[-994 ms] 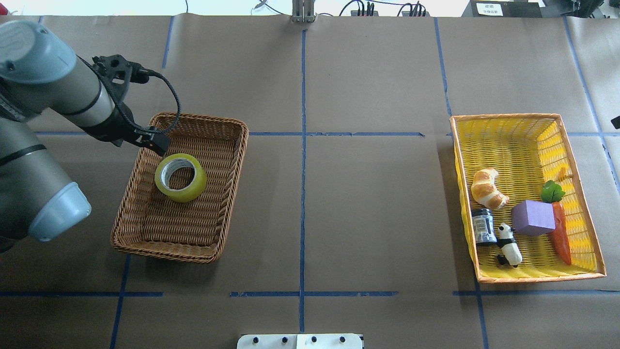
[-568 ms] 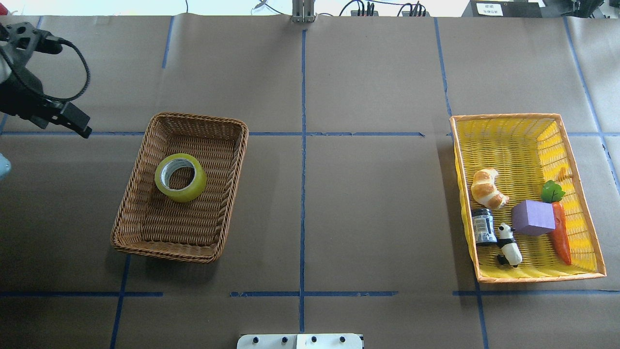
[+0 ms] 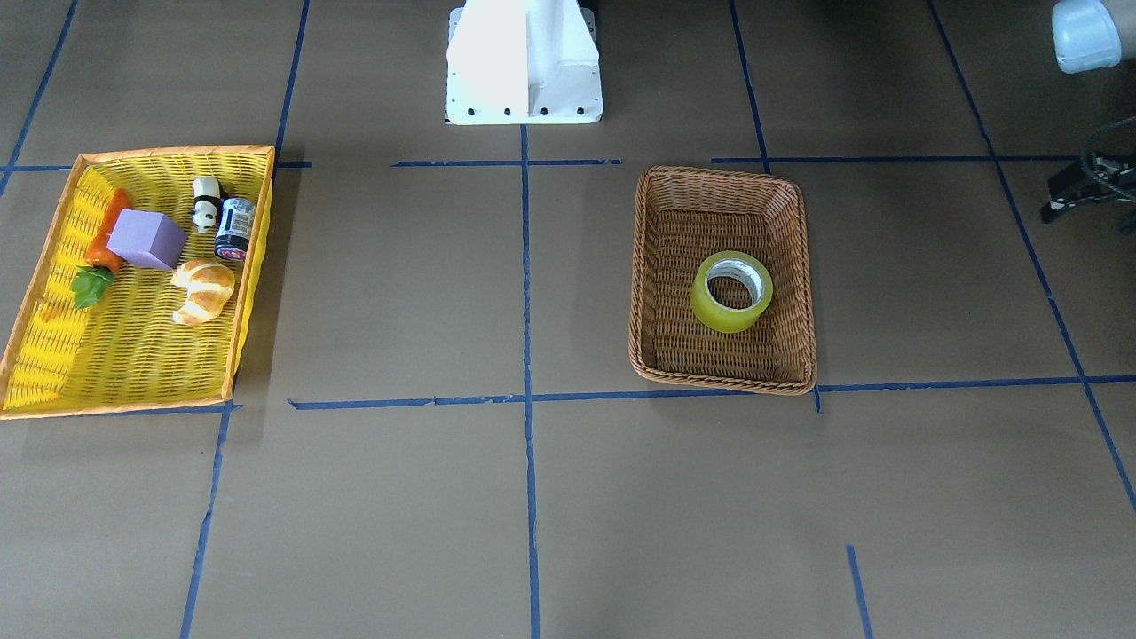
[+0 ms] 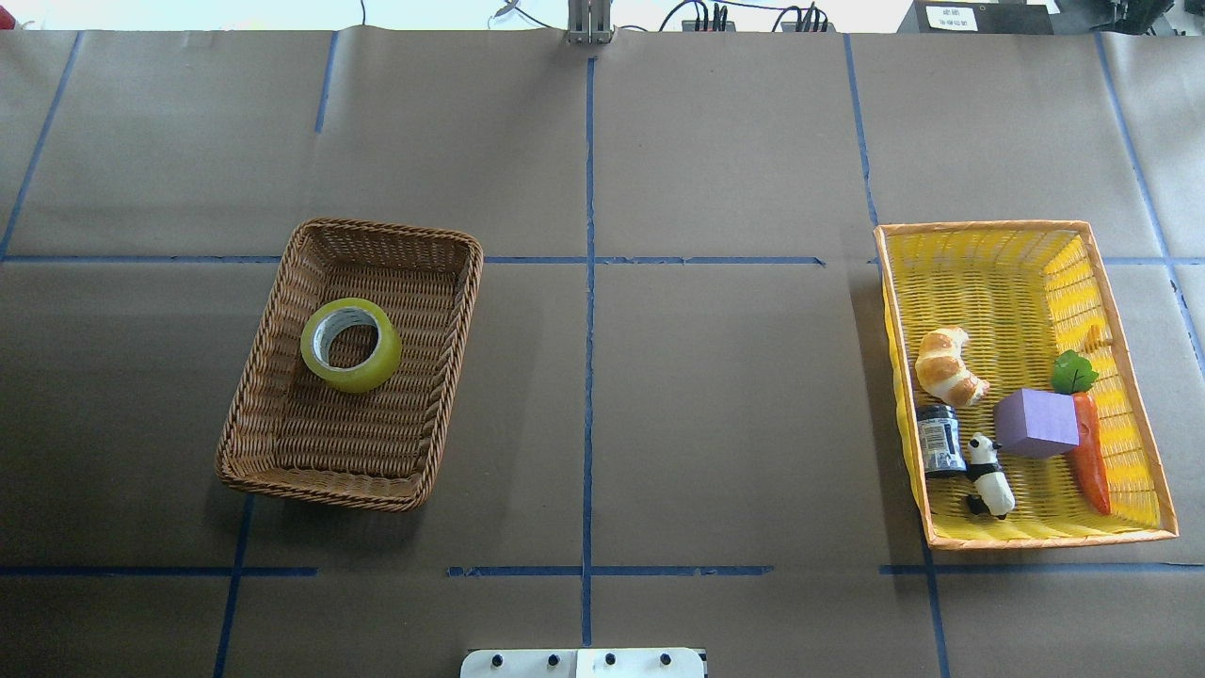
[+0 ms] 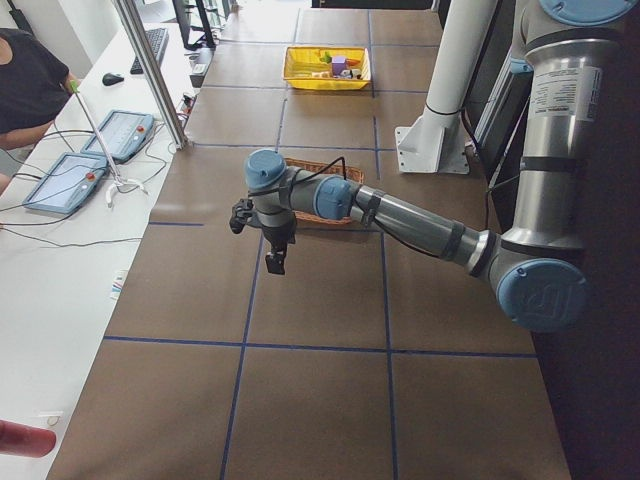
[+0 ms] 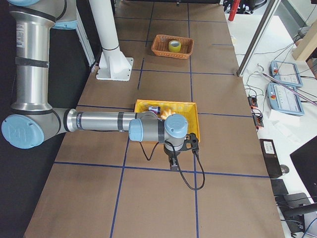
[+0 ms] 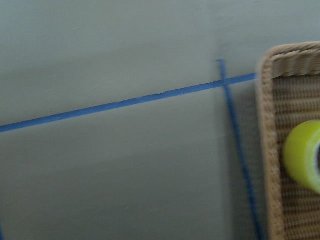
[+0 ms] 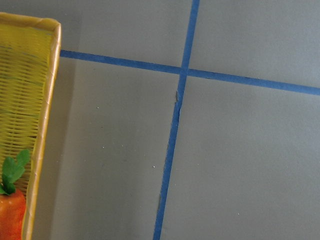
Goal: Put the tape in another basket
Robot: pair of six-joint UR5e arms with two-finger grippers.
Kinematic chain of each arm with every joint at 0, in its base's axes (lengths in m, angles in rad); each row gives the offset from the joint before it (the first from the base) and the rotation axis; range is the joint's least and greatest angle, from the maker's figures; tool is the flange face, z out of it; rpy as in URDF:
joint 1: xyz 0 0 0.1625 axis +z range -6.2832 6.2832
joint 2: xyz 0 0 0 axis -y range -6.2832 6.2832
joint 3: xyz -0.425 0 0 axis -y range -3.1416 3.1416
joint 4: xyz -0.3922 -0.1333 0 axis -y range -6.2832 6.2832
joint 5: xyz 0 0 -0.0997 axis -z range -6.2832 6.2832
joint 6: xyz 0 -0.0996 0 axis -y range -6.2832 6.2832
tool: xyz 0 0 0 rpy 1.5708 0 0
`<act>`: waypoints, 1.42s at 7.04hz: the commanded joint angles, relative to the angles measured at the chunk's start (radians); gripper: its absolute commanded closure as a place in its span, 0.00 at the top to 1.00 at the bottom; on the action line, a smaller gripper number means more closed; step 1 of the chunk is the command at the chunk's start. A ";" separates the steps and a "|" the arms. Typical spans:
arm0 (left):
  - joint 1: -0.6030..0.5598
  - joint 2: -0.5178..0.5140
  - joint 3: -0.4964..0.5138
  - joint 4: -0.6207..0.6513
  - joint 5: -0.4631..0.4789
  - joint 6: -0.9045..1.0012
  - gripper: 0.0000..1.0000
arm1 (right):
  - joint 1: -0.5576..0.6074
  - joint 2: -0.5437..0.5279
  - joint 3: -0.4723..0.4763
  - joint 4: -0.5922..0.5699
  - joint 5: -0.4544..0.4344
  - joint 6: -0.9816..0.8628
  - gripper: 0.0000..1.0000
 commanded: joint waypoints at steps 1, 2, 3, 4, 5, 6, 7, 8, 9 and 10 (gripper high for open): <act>-0.091 0.010 0.121 -0.009 -0.005 0.150 1.00 | 0.018 -0.027 -0.001 -0.035 0.039 0.019 1.00; -0.106 0.011 0.138 -0.013 -0.005 0.155 1.00 | 0.027 -0.030 0.005 -0.030 0.079 0.024 1.00; -0.116 0.028 0.164 -0.042 -0.005 0.159 1.00 | 0.027 -0.029 0.008 -0.029 0.076 0.042 1.00; -0.139 0.048 0.210 -0.108 -0.008 0.199 1.00 | 0.027 -0.023 0.008 -0.027 0.075 0.044 1.00; -0.178 0.048 0.262 -0.140 -0.064 0.230 1.00 | 0.027 -0.020 0.009 -0.027 0.073 0.044 1.00; -0.194 0.048 0.286 -0.142 -0.086 0.237 1.00 | 0.027 -0.017 0.008 -0.025 0.070 0.044 1.00; -0.200 0.050 0.286 -0.141 -0.086 0.235 1.00 | 0.027 -0.015 0.009 -0.022 0.068 0.044 1.00; -0.203 0.048 0.287 -0.142 -0.083 0.228 1.00 | 0.027 -0.015 0.009 -0.022 0.068 0.044 1.00; -0.205 0.047 0.287 -0.142 -0.079 0.227 1.00 | 0.027 -0.015 0.011 -0.022 0.070 0.042 1.00; -0.205 0.044 0.286 -0.142 -0.076 0.227 1.00 | 0.029 -0.015 0.012 -0.022 0.070 0.042 1.00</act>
